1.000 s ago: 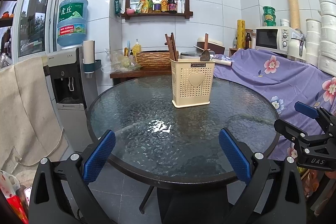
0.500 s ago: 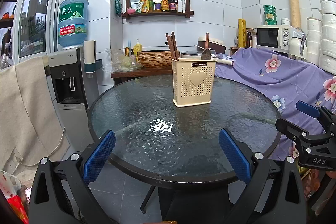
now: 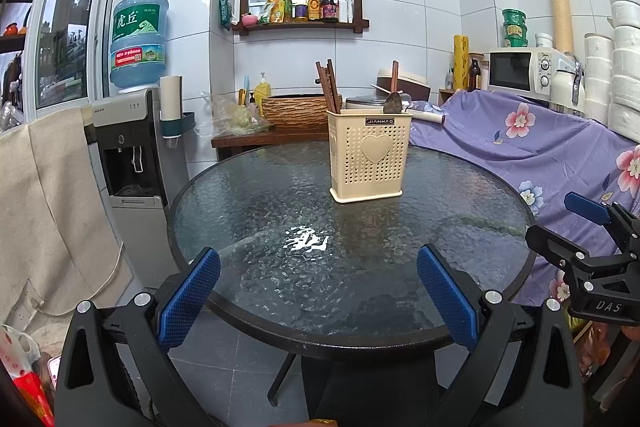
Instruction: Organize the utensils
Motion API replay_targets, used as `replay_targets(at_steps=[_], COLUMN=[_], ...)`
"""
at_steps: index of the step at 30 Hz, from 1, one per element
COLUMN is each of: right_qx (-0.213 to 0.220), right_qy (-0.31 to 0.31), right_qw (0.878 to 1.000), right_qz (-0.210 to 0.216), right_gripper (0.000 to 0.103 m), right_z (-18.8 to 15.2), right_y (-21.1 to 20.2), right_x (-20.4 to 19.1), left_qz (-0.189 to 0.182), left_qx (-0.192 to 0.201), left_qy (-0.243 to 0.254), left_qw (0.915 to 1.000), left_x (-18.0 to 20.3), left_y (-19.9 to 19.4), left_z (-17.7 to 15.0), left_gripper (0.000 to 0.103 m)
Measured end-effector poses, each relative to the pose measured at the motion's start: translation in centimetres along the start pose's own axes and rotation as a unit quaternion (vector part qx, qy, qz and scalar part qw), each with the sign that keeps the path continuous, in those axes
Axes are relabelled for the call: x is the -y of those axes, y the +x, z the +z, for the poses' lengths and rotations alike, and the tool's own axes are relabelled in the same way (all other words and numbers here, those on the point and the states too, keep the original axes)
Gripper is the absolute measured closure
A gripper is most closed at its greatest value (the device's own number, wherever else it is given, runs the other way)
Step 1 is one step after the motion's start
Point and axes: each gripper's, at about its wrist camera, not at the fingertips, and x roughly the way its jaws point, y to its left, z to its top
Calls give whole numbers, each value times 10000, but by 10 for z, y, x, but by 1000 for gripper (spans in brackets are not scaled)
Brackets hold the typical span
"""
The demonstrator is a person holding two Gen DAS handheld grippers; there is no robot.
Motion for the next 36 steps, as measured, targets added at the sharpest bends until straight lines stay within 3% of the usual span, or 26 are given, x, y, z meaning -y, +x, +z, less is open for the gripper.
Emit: replay_targets(at_steps=[36], right_qx=[-40], right_qy=[-21], right_qw=[10000], right_qz=[12], right_gripper=[6], right_z=[-5], right_y=[3], right_x=[0], left_qz=[-13], left_qx=[-21], left_qy=[-19], left_qw=[10000], left_x=[1], left_y=[2], left_z=[-3], left_gripper=[6])
